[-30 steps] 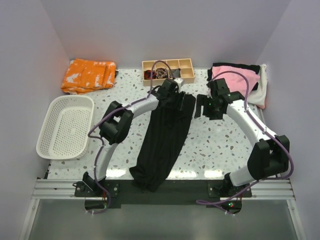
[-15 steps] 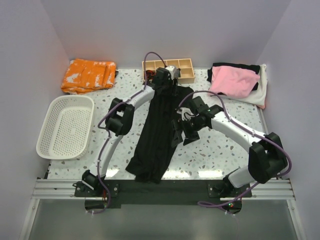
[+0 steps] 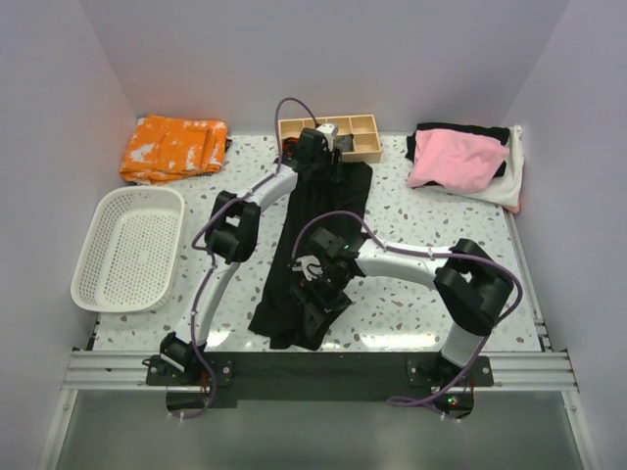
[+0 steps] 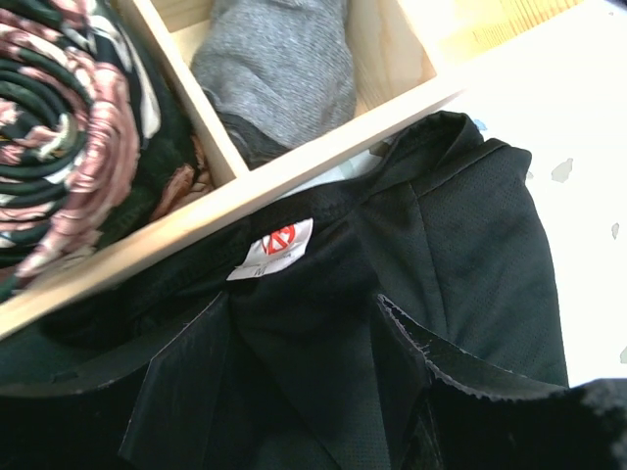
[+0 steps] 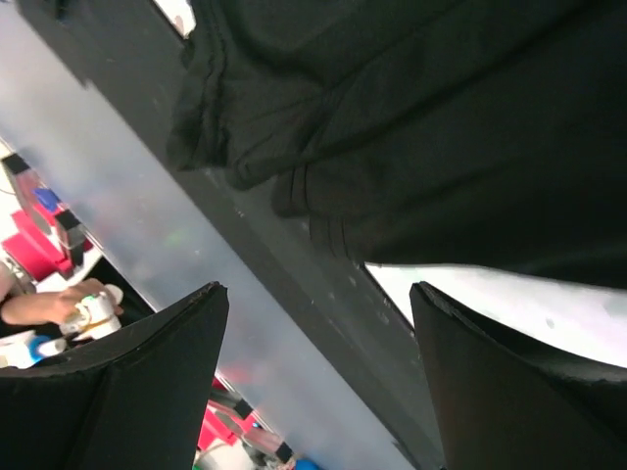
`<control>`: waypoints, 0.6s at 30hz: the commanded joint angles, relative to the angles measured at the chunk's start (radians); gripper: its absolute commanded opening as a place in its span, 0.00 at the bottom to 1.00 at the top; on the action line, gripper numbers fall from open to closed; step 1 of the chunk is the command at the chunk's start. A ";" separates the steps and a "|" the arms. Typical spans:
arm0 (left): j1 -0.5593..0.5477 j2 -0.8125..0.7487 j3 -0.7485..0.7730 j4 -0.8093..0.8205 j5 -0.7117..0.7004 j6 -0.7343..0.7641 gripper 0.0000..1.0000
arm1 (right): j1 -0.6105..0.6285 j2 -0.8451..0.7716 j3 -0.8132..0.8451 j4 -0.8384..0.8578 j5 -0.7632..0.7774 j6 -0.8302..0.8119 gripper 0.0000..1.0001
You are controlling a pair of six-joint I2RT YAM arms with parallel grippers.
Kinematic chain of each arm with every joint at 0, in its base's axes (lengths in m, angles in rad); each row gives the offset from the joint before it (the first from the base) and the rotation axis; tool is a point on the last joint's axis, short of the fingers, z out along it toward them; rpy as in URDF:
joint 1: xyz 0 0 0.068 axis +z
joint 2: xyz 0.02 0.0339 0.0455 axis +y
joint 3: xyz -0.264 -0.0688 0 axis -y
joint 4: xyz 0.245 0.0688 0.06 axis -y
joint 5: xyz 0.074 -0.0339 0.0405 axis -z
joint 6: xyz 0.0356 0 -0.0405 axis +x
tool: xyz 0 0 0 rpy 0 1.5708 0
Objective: Fold and stack the t-shirts
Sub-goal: Rotate the tshirt 90 degrees
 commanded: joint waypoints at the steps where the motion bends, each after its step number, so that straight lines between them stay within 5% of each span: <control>1: 0.031 -0.013 -0.043 -0.033 -0.037 0.038 0.64 | 0.015 0.036 0.037 0.047 0.045 0.017 0.79; 12: 0.043 -0.049 -0.077 -0.023 -0.025 0.039 0.64 | 0.018 0.098 -0.002 0.117 0.069 0.023 0.78; 18: 0.047 -0.063 -0.103 -0.026 -0.029 0.047 0.64 | 0.020 0.121 0.002 -0.048 0.320 0.040 0.77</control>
